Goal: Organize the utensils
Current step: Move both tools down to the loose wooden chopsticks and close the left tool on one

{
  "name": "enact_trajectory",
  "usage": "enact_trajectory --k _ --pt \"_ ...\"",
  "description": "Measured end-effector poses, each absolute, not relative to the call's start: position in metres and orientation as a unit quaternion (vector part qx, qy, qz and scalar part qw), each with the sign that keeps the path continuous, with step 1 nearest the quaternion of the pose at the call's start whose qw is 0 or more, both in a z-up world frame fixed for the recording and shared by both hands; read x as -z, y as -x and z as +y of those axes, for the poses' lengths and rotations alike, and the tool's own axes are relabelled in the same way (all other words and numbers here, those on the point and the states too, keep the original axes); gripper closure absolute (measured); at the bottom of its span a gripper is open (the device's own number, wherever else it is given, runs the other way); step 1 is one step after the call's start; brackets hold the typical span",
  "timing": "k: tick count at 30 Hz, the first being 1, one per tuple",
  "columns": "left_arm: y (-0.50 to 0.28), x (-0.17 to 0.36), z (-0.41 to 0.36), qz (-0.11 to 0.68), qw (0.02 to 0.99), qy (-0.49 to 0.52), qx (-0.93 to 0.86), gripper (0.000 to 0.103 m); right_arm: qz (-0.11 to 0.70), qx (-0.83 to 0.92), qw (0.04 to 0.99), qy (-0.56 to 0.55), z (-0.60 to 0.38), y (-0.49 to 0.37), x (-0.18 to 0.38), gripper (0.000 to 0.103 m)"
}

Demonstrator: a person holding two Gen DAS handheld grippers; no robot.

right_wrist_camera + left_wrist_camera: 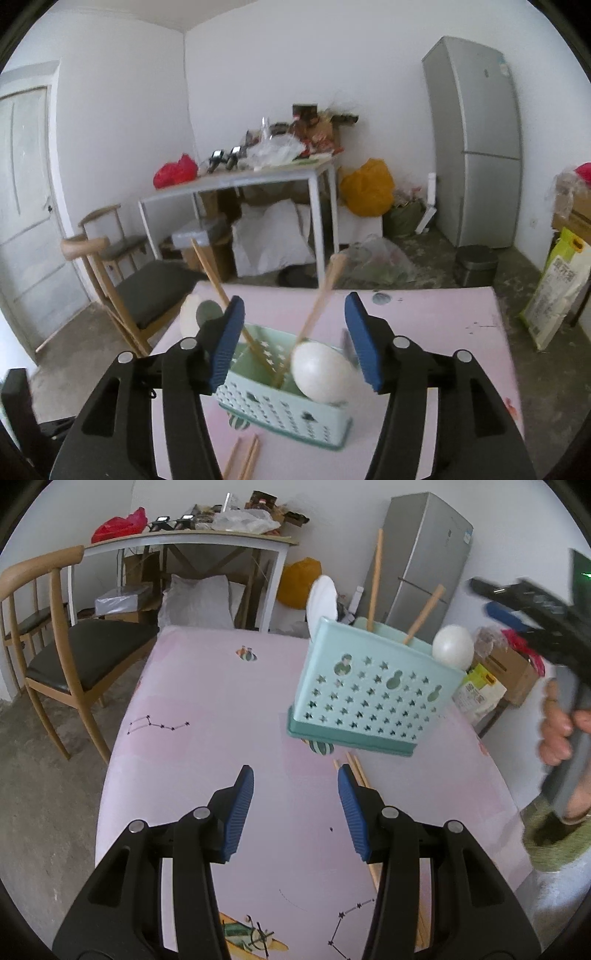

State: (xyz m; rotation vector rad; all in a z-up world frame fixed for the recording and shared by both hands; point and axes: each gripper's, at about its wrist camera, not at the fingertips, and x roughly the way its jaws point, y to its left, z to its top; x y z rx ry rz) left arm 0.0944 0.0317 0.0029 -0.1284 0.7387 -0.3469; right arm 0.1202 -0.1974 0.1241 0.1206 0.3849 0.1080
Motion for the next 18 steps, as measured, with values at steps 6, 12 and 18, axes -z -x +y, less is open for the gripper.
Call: enact_trajectory --k 6,12,18 --pt "-0.093 0.012 0.014 0.391 0.898 0.045 0.198 0.058 0.202 -0.057 0.973 -0.097 -0.22 -0.053 -0.109 0.042" --pt "-0.093 0.035 -0.02 0.424 0.878 0.013 0.22 0.058 0.325 -0.056 0.929 -0.166 -0.219 -0.025 -0.024 0.042" --pt "-0.097 0.05 -0.043 0.44 0.872 -0.027 0.215 0.069 0.387 -0.062 0.898 -0.202 -0.207 -0.004 0.026 0.042"
